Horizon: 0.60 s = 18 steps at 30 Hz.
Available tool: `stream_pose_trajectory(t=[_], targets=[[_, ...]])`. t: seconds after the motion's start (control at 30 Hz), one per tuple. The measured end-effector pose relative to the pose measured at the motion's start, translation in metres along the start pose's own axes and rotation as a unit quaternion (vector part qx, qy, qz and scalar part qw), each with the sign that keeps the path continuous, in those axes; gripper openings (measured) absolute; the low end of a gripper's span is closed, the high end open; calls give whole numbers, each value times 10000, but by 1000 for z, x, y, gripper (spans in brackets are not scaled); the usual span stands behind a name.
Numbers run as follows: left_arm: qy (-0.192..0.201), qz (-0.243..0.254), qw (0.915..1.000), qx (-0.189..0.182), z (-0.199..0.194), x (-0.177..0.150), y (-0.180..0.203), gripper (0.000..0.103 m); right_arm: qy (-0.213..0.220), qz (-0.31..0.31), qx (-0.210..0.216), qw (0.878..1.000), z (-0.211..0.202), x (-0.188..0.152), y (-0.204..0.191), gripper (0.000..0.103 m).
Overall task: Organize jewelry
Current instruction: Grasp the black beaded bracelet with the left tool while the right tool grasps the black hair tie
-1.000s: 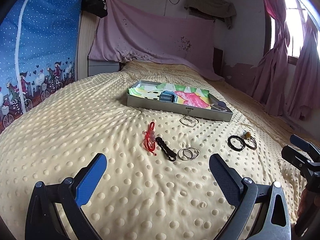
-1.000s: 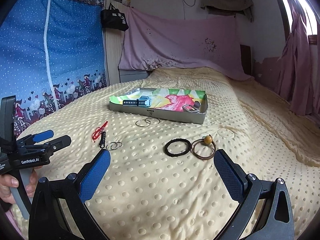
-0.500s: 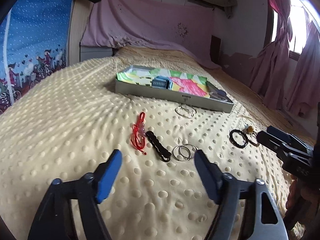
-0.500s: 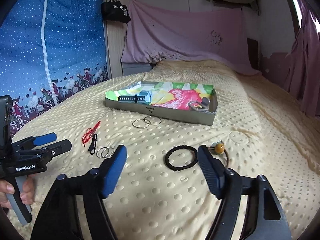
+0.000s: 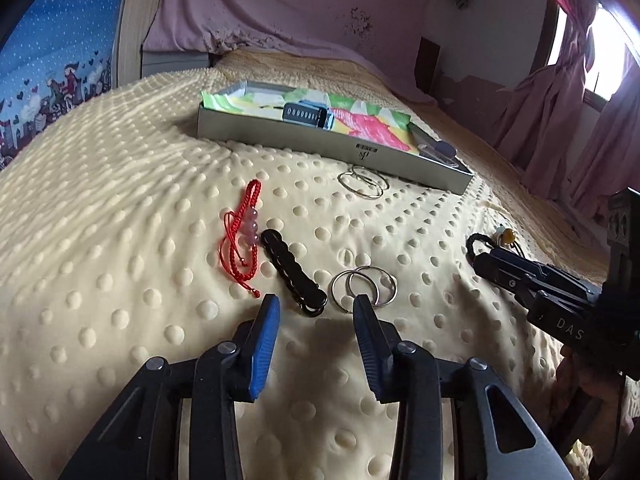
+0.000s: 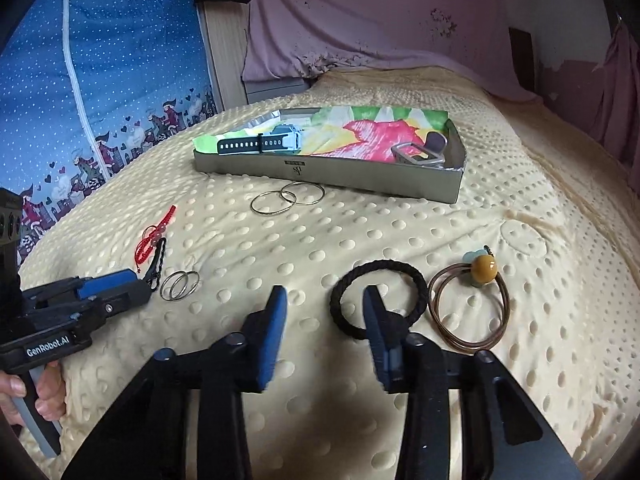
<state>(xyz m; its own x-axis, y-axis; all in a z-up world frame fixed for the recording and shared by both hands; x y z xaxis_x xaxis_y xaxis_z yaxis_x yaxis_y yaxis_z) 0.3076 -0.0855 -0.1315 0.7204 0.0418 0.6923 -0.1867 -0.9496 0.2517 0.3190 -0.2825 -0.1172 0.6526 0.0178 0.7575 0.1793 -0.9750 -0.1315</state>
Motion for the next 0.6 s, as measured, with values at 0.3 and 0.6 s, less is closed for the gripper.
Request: stream_pose_trajectory(t=[0.3,0.6], targets=[[-159,-362,9991,-142,13,4,-12,30,-237,184,82,9995,20,-4,5,25],[-212,-622,9974,-309,15,4,-18,16,-330,234,208,9990,27,-8,1,9]])
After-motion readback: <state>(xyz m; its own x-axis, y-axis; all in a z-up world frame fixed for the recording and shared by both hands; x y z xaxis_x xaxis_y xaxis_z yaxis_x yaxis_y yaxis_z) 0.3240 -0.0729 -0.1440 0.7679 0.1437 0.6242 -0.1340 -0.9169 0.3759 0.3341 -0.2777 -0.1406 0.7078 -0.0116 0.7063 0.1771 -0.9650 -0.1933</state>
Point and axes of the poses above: each gripper's, at about its wrist camera, not at the fingertips, and z roughly the way its jaws point, y to its right, x to its top, the point moved 10 cm from there along z, roughly the way its jaws point, and after that the axes turned 2 degrees about -x, right-handed, at the moved point
